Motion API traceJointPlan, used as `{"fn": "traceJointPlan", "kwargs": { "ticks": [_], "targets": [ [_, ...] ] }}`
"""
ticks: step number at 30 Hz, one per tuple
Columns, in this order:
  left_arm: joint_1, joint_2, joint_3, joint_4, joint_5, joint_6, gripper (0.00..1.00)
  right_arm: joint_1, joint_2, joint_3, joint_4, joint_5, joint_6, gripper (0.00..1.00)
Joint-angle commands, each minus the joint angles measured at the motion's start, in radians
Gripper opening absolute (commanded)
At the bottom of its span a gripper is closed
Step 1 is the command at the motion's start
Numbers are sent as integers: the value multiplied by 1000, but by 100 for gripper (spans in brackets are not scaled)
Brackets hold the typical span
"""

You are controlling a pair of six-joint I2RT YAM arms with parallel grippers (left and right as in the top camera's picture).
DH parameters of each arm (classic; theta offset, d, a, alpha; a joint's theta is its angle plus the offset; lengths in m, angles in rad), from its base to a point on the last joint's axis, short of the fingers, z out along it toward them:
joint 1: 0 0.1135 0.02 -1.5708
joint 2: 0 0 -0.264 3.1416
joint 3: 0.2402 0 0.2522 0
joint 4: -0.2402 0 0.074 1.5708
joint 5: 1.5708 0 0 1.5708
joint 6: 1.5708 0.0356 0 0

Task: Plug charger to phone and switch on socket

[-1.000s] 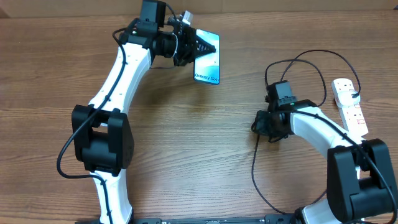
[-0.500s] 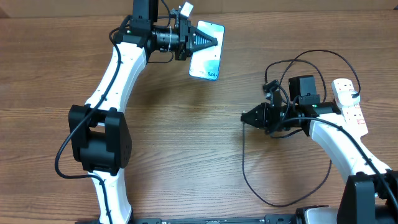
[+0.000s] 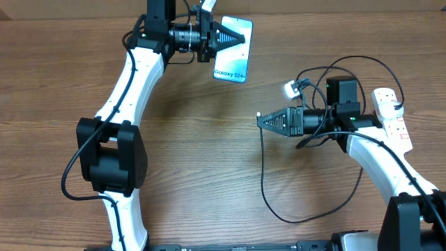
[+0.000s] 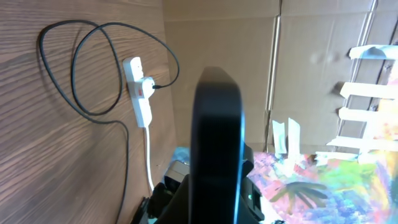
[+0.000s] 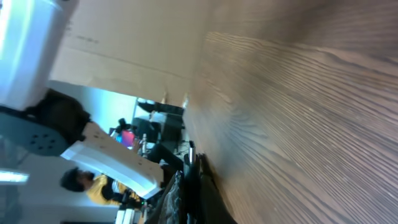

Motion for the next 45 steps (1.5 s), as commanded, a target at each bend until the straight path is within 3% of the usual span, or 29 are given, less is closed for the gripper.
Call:
{"fn": "traceJointPlan", "kwargs": {
  "ticks": [1, 8, 17, 45],
  "targets": [
    [-6, -27, 13, 21, 24, -67, 4, -3, -12, 10, 71, -82, 117, 4],
    [-51, -27, 13, 57, -28, -180, 4, 1, -12, 10, 278, -51, 352, 4],
    [-114, -27, 13, 224, -145, -259, 4, 5, -12, 10, 486, -43, 553, 4],
    [-114, -27, 13, 219, -96, -203, 4, 33, -12, 10, 693, 24, 632, 4]
  ]
}}
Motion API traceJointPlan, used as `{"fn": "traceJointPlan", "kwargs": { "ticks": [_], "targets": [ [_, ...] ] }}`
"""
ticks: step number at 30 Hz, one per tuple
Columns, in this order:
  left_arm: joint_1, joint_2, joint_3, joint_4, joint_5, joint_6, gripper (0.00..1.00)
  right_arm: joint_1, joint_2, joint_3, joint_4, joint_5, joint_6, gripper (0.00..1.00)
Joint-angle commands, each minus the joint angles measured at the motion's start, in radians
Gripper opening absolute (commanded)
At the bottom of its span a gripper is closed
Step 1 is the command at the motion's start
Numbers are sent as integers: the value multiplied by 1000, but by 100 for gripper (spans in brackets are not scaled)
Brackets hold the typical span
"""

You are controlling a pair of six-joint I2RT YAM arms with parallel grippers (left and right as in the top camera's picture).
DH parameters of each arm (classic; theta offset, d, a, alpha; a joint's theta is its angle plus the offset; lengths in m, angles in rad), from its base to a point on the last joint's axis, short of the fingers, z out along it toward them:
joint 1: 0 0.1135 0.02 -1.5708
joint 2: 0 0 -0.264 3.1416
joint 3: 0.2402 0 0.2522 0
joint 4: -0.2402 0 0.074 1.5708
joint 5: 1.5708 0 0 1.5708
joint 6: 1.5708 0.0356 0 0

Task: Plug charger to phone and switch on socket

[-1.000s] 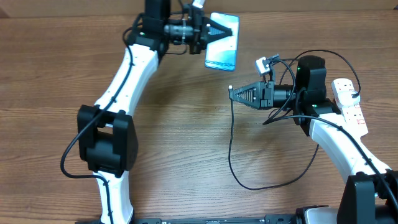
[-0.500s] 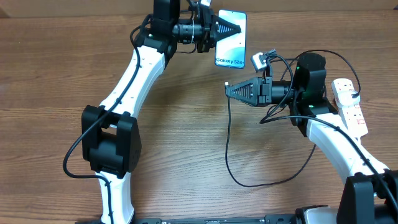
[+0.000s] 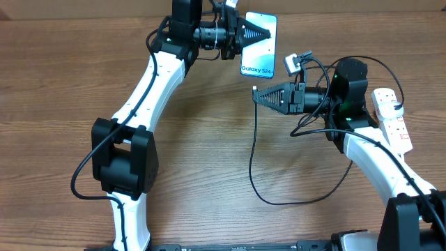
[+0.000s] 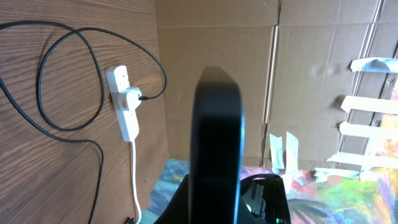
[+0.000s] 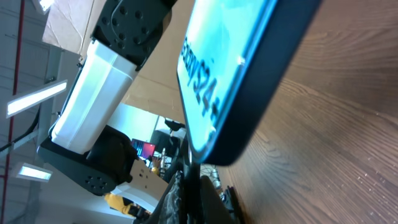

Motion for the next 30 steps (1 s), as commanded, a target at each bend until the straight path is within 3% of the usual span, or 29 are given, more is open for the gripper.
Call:
{"fn": "traceJointPlan", "kwargs": {
  "ticks": [1, 30],
  "targets": [
    [3, -27, 13, 8, 36, 32, 4, 1, -12, 9, 13, 18, 14, 4],
    [3, -27, 13, 8, 68, 47, 4, 1, -12, 9, 104, 43, 58, 3]
  ]
}}
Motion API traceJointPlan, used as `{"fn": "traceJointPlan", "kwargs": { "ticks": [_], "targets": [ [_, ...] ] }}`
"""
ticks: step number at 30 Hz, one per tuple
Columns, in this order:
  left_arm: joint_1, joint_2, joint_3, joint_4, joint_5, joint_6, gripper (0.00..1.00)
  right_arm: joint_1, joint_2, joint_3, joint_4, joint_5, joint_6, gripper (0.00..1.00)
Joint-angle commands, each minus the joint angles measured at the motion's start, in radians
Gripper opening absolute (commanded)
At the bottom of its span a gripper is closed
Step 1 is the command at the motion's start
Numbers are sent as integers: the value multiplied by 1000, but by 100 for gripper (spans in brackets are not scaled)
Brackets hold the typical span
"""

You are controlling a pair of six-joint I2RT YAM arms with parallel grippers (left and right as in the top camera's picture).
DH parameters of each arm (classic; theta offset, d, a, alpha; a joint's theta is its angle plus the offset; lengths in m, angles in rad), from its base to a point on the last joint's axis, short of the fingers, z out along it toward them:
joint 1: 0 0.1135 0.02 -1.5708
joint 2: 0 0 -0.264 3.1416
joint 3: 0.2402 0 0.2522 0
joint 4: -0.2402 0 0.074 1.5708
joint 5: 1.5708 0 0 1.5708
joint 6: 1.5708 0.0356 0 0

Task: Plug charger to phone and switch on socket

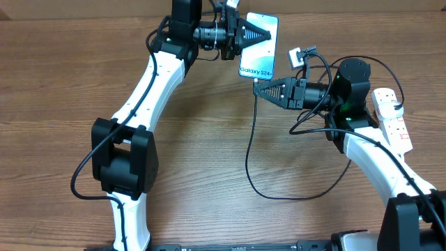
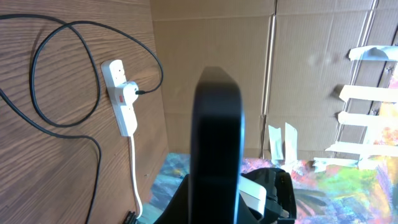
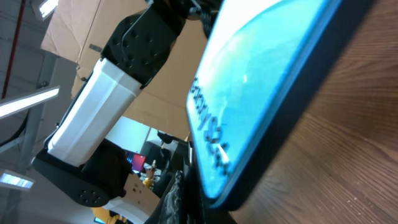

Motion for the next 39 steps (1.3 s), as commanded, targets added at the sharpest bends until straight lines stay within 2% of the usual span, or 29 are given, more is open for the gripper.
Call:
{"fn": "traceJointPlan", "kwargs": {
  "ticks": [1, 13, 39],
  "targets": [
    [3, -27, 13, 8, 34, 24, 4, 1, -12, 9, 10, -14, 22, 4],
    [3, -27, 13, 8, 58, -11, 4, 1, -12, 9, 9, 5, 23, 4],
    [3, -27, 13, 9, 24, -10, 4, 1, -12, 9, 9, -30, 45, 4]
  ]
}}
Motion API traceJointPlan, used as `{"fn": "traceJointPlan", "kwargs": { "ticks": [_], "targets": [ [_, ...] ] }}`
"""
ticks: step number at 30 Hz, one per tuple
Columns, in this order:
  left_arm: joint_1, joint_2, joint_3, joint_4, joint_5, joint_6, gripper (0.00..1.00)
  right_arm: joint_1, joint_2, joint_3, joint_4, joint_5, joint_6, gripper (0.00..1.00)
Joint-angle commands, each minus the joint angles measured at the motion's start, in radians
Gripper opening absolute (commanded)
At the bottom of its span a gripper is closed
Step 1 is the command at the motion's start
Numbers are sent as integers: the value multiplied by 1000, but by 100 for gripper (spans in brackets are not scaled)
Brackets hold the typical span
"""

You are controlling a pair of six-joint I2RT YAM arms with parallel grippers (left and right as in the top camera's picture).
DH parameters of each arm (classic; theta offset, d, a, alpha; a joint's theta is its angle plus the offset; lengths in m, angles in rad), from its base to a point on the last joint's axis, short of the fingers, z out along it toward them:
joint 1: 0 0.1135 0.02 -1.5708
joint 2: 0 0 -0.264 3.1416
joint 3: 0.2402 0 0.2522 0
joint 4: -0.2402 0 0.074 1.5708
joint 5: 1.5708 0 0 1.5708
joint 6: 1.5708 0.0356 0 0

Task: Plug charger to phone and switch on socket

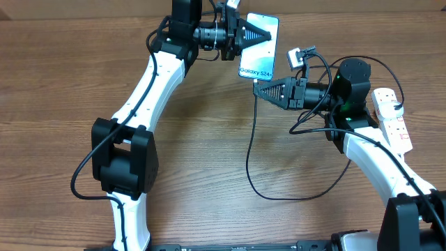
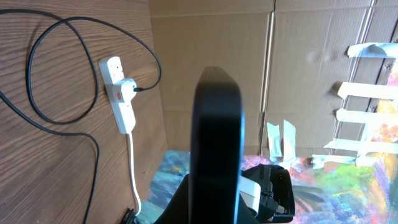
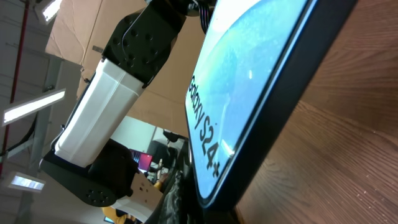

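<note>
A phone (image 1: 256, 46) with a lit blue screen reading "Galaxy S24" is held off the table at the back, my left gripper (image 1: 245, 33) shut on its upper part. In the left wrist view the phone (image 2: 216, 137) shows edge-on and dark. My right gripper (image 1: 258, 88) is shut on the plug end of the black charger cable (image 1: 249, 150), its tip right at the phone's lower end. In the right wrist view the phone (image 3: 249, 93) fills the frame above my right gripper (image 3: 184, 202); the plug itself is hidden in shadow. The white socket strip (image 1: 391, 111) lies at the far right.
The cable loops over the wooden table (image 1: 195, 174) in front of the right arm and runs back to the socket strip (image 2: 117, 93), where a plug sits in it. Cardboard walls (image 2: 211, 37) stand behind the table.
Almost nothing differs. The right wrist view shows the phone's lower end slightly shifted and a little larger; in the overhead view both arms look unchanged.
At first my left gripper held the phone at the back centre and my right gripper held the cable end well apart, lower right. Then the phone was further right with the cable end just beneath it. Since then the plug tip stays at the phone's lower end.
</note>
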Motion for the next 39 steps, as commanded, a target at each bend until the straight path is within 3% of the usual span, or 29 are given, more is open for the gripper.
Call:
{"fn": "traceJointPlan", "kwargs": {
  "ticks": [1, 39],
  "targets": [
    [3, -27, 13, 9, 10, -6, 4, 1, -12, 9, 7, -17, 4, 4],
    [3, -27, 13, 9, 50, 21, 4, 1, -11, 8, -39, 35, 7, 4]
  ]
}}
